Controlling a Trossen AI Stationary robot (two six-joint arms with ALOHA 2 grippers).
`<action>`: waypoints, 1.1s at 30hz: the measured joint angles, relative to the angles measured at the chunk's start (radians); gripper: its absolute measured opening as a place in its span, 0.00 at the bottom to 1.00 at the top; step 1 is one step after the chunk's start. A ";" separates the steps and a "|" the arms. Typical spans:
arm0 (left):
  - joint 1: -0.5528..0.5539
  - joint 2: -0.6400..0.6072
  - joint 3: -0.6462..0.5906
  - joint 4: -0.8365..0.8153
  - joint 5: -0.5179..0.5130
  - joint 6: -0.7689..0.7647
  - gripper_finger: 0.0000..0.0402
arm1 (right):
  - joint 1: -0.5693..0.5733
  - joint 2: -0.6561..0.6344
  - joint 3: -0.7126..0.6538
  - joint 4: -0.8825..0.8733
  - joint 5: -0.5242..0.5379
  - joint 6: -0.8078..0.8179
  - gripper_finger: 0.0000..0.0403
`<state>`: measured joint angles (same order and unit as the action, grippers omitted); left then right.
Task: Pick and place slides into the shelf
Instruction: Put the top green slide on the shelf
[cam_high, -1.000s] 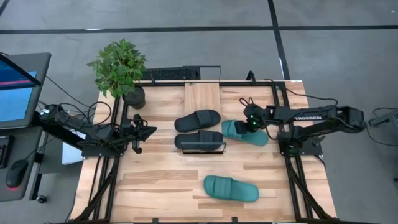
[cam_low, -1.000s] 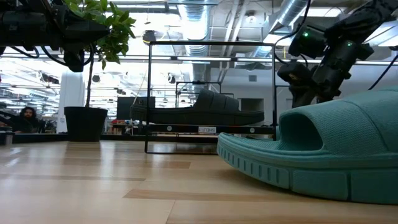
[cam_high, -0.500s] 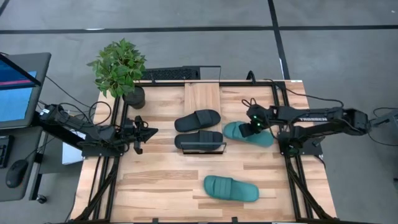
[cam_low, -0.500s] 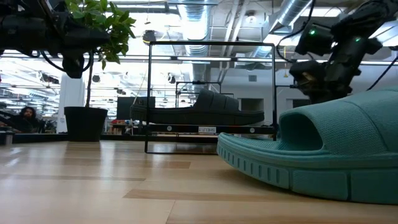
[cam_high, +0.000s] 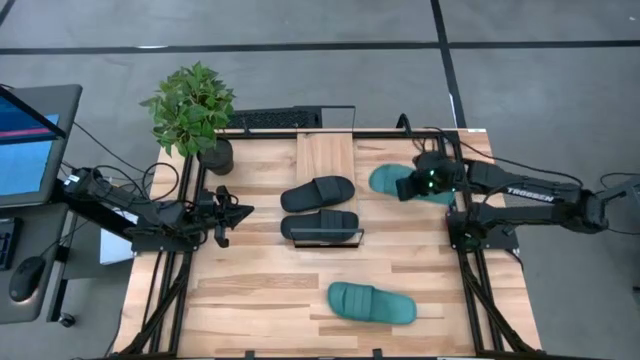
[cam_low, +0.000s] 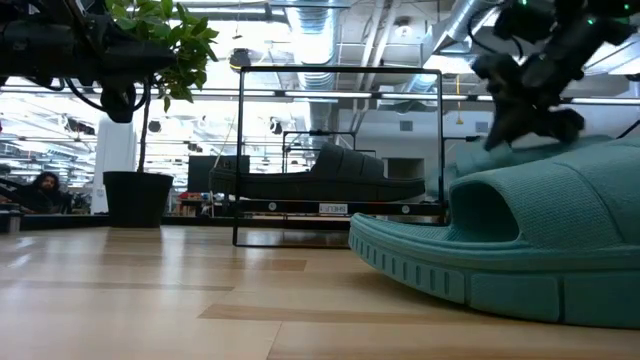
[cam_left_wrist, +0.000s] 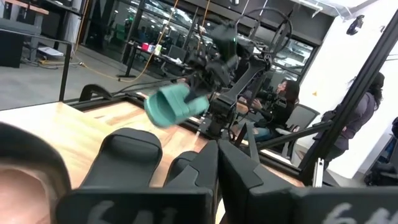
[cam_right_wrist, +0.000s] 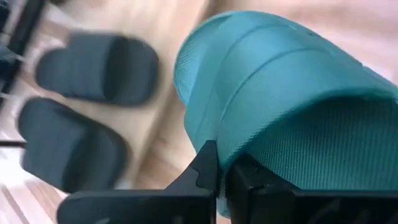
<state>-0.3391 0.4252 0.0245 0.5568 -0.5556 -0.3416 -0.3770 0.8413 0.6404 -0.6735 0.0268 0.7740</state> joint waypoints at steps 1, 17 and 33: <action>0.000 0.000 0.000 0.000 0.000 0.000 0.00 | -0.018 0.004 0.021 0.000 -0.001 -0.025 0.00; 0.000 0.000 0.005 0.002 0.000 -0.019 0.00 | -0.354 0.329 0.345 0.018 -0.434 -0.421 0.00; 0.000 0.000 0.006 0.036 0.009 -0.021 0.00 | -0.393 0.776 0.679 0.120 -0.745 -0.454 0.00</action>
<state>-0.3393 0.4248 0.0303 0.5930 -0.5465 -0.3626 -0.7705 1.6176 1.3199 -0.5537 -0.7182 0.3200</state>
